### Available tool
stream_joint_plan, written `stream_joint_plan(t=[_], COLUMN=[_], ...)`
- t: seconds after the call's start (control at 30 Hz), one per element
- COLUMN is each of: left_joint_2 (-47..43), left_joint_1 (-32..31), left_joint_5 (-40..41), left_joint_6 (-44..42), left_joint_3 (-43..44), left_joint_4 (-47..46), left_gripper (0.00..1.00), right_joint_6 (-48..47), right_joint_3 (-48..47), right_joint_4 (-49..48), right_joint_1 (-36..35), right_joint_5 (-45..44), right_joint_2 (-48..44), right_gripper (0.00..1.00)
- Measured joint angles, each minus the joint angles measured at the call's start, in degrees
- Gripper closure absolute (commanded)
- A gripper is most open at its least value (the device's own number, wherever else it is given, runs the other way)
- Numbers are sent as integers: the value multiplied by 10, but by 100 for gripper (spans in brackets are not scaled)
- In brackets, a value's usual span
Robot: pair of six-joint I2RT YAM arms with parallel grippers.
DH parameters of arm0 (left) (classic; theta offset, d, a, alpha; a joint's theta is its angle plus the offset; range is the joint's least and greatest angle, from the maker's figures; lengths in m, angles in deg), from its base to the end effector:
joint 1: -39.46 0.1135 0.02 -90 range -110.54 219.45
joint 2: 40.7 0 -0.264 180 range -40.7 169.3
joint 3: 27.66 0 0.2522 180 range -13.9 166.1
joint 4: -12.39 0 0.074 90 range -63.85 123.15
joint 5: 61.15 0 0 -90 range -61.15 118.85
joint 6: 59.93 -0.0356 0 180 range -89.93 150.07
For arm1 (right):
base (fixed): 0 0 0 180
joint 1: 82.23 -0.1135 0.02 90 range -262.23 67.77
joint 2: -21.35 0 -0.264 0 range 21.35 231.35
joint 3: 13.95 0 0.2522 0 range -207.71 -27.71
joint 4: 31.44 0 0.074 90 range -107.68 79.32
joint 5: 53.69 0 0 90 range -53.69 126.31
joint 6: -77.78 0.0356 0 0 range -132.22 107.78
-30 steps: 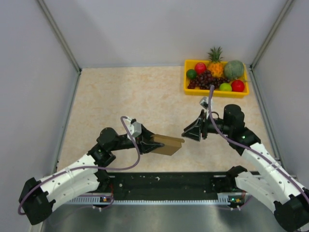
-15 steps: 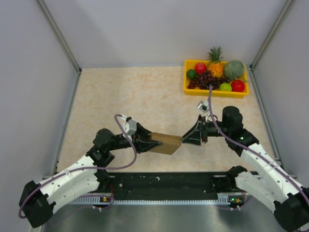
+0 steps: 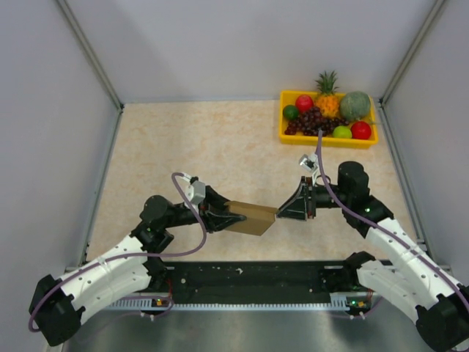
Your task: Fold the paper box
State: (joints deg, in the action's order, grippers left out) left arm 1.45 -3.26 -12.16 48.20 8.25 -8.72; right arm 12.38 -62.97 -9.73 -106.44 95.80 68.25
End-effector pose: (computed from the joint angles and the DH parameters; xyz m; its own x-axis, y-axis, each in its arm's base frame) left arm 0.1109 -0.1342 0.2891 -0.1251 -0.2041 -0.9709 0.9880 0.0638 -0.1407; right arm 0.1501 0.1011 0.2847 -0.6729 -0.0708 -0.7364 -0.7351 0.1756 0.6548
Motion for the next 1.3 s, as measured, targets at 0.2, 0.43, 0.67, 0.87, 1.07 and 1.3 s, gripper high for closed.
stream_joint_plan(t=[0.2, 0.43, 0.67, 0.87, 1.07, 1.3], left_joint_2=[0, 4, 13, 15, 21, 33], left_joint_1=[0, 3, 4, 7, 7, 7], left_joint_5=[-2, -6, -8, -8, -10, 31], left_joint_6=[3, 8, 13, 18, 20, 14], left_joint_3=[0, 0, -1, -2, -2, -6], left_joint_4=[-7, -15, -17, -29, -35, -35], left_gripper=[67, 68, 68, 68, 65, 55], right_joint_6=[0, 0, 0, 0, 1, 2], right_joint_3=[-1, -7, -17, -17, -17, -24], right_joint_4=[0, 3, 2, 2, 3, 24], right_joint_1=[0, 0, 0, -8, -13, -16], right_joint_5=[0, 0, 2, 4, -6, -88], right_joint_2=[0, 0, 1, 6, 7, 3], right_gripper=[70, 70, 76, 83, 100, 100])
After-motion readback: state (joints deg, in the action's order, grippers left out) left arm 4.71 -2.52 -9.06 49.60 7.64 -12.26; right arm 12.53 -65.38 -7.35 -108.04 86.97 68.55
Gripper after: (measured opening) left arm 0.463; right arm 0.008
